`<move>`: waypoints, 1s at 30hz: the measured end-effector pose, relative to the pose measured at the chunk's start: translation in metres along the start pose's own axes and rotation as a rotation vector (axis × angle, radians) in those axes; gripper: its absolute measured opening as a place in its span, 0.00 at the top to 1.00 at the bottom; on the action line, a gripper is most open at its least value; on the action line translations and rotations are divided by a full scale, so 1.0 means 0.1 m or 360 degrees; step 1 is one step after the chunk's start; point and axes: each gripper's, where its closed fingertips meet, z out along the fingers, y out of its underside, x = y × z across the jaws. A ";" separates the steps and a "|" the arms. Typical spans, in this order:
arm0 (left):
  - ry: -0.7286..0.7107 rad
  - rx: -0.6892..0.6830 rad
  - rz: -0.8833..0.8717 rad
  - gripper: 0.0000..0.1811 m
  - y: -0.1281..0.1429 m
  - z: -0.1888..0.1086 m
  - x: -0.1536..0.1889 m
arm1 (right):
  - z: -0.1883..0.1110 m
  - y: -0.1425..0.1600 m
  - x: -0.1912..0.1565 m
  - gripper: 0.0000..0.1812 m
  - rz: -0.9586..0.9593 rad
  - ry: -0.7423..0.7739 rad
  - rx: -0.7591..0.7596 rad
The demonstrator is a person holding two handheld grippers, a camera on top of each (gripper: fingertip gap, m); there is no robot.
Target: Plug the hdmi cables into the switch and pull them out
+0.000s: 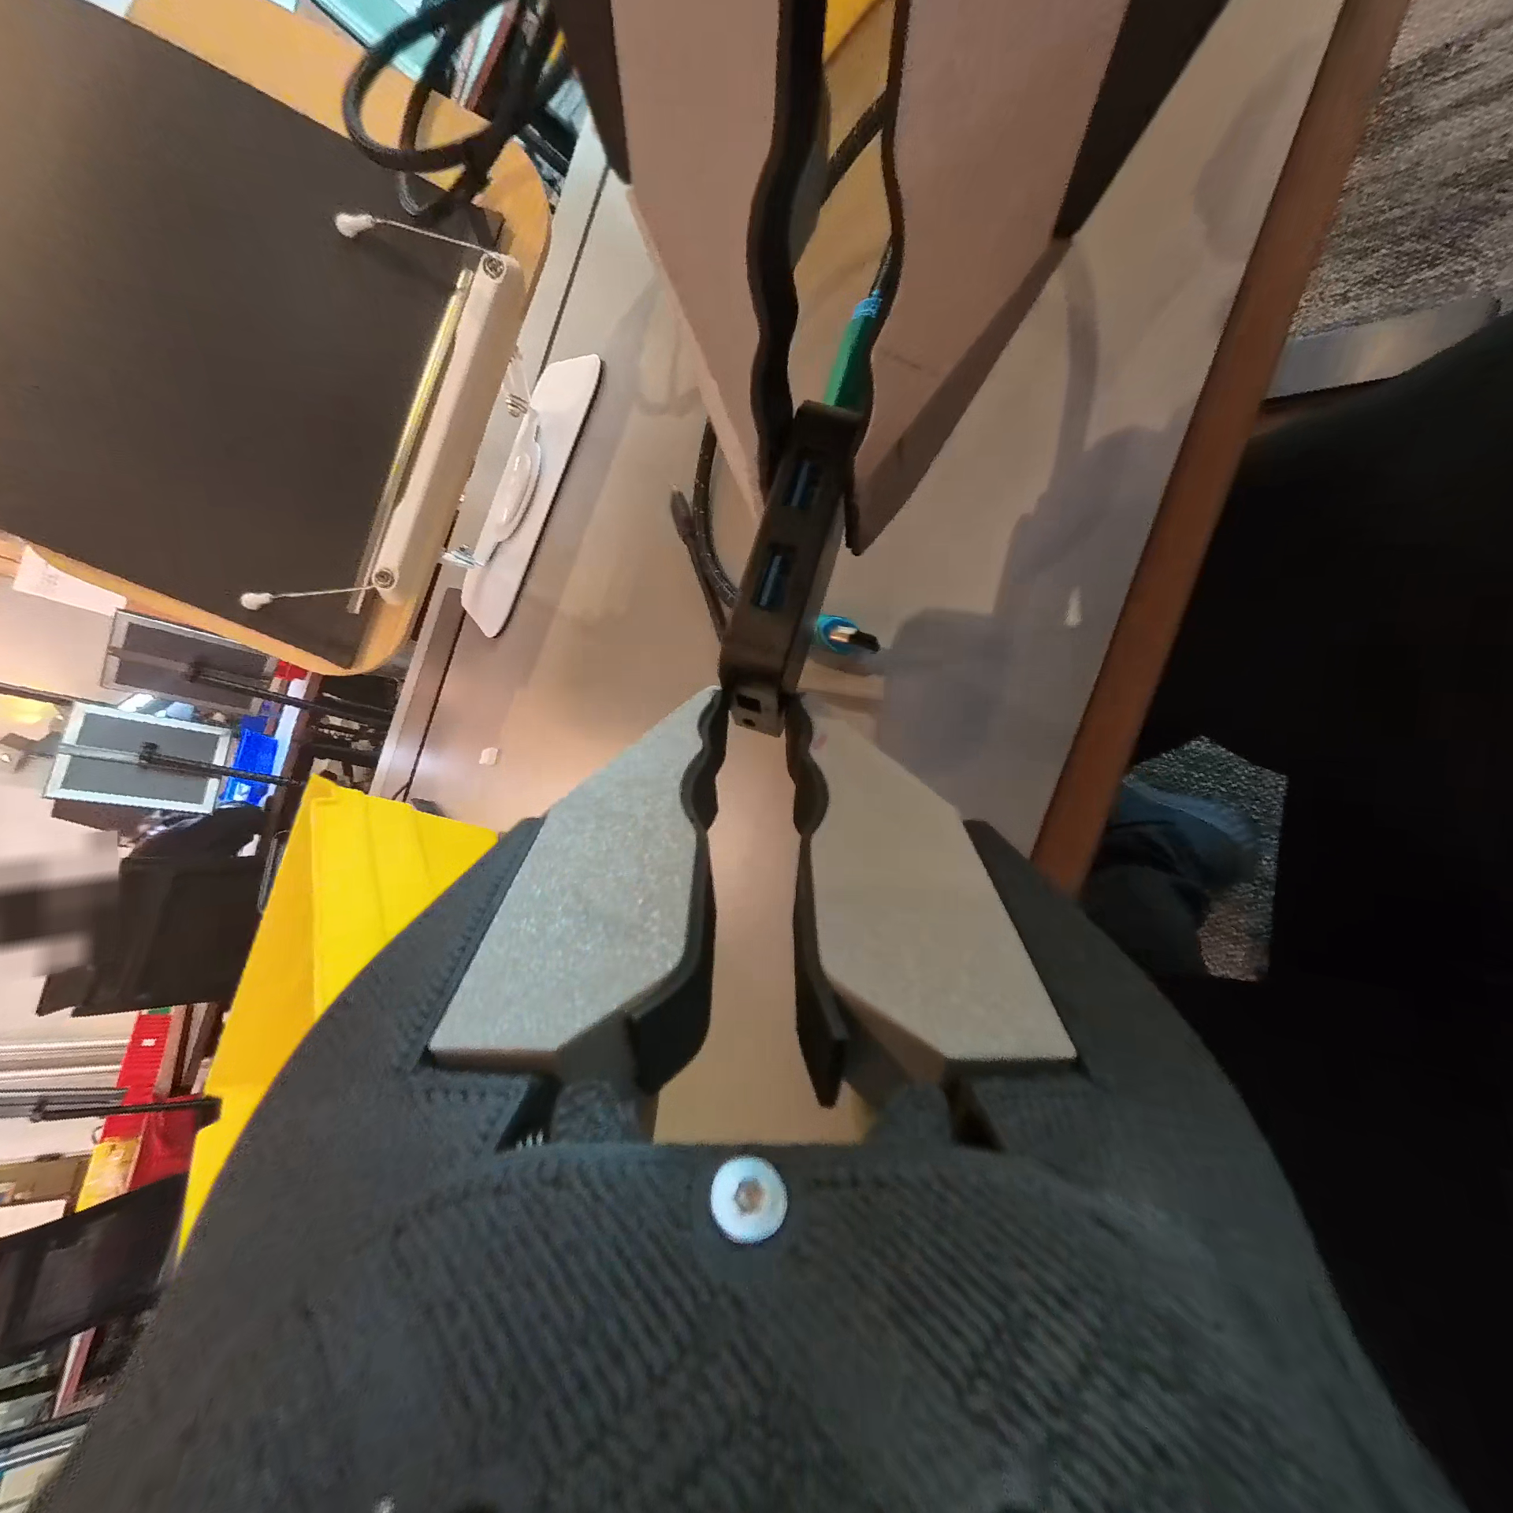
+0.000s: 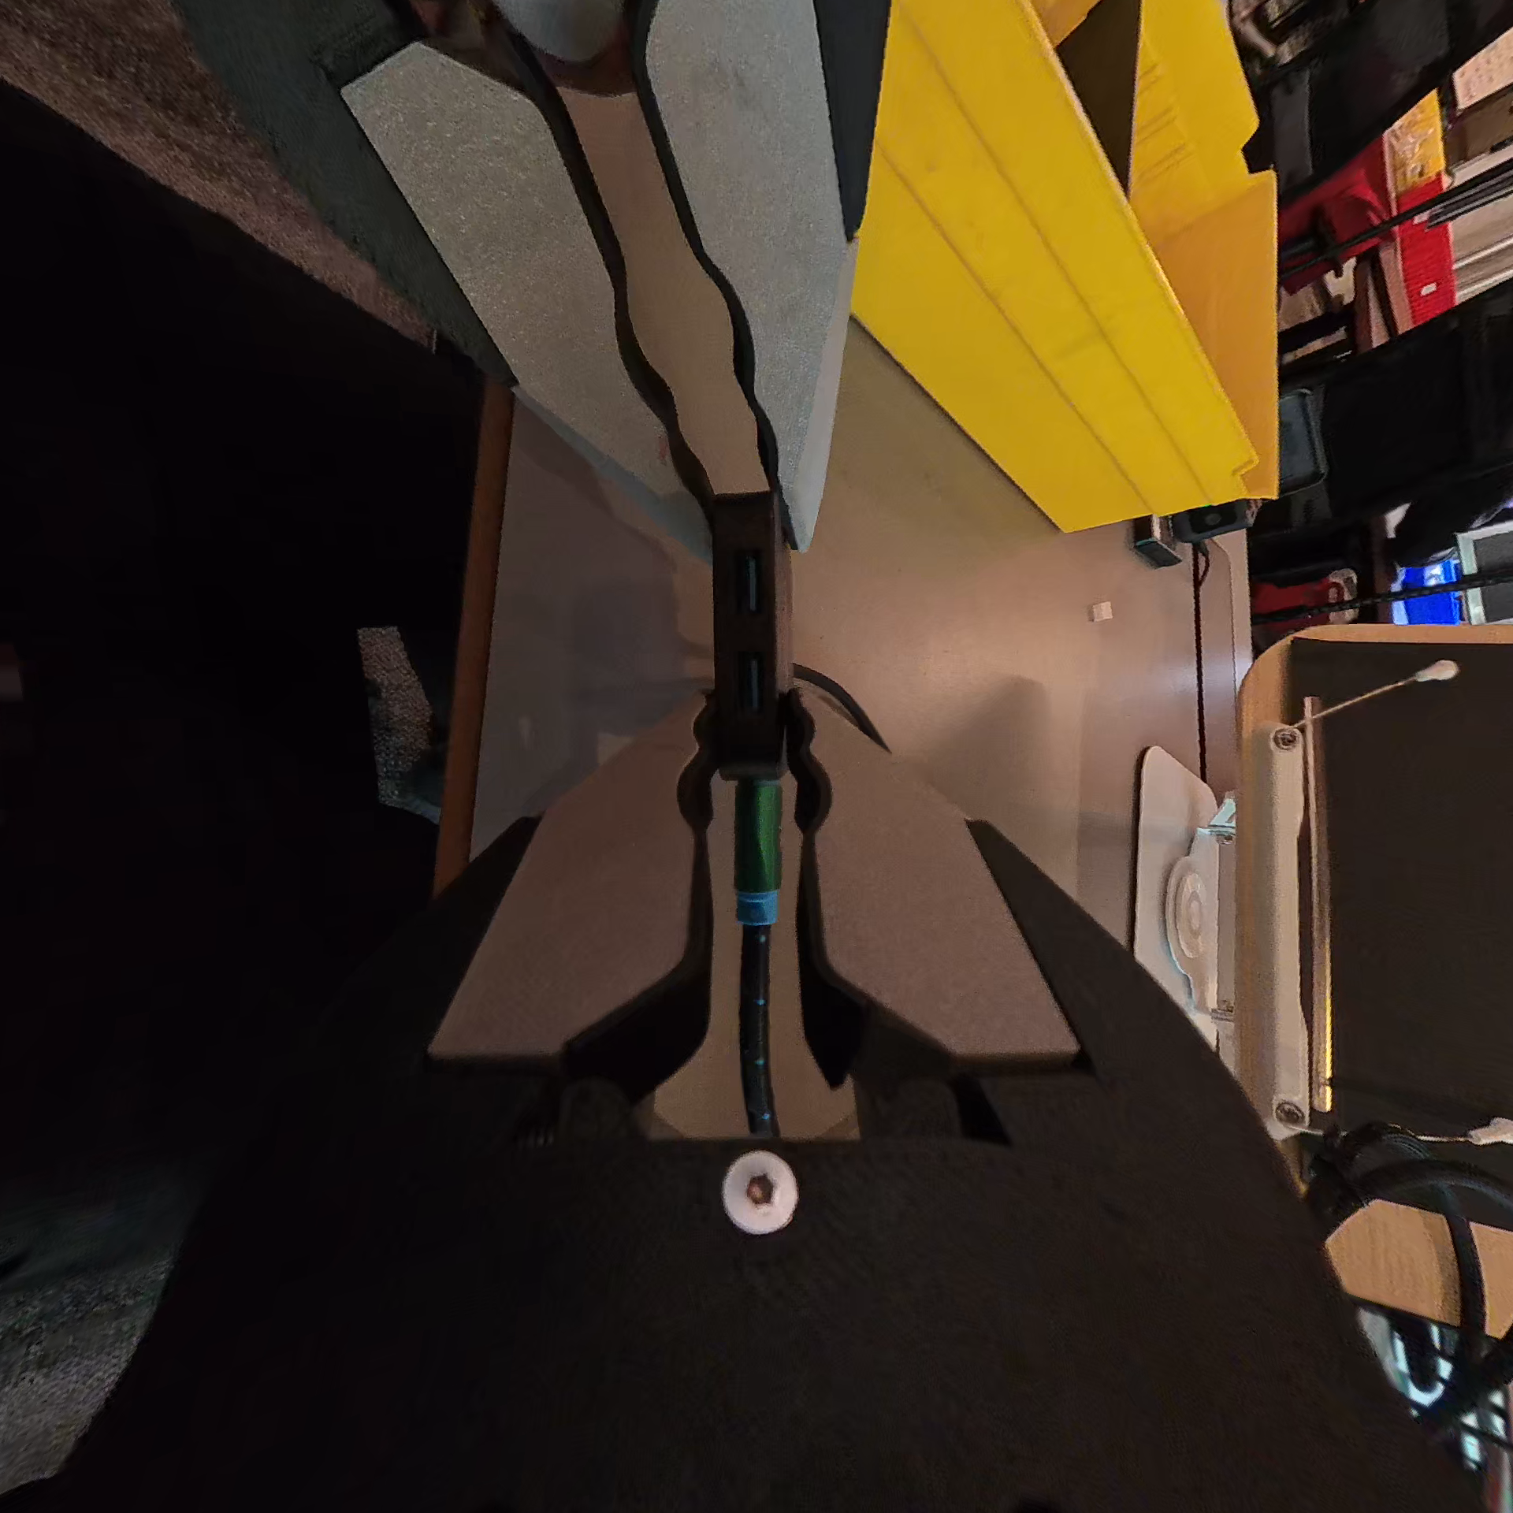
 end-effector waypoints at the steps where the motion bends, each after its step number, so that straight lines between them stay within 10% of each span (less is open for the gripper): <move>1: 0.0002 0.0009 -0.0019 0.94 -0.01 -0.01 -0.02 | -0.01 -0.01 0.02 0.93 0.0006 0.0006 0.0019; 13: 0.0018 0.0058 -0.0194 0.95 -0.04 -0.06 -0.09 | -0.04 0.14 0.23 0.94 -0.0007 0.0207 -0.0142; 23: 0.0035 0.0008 -0.0631 0.98 0.38 0.00 -0.32 | -1.92 0.55 2.08 0.93 0.0572 0.0985 -0.0188; 30: 0.0015 -0.0010 -0.0747 1.00 0.53 0.12 -0.32 | -2.72 0.75 2.62 0.94 0.1024 0.0853 0.0116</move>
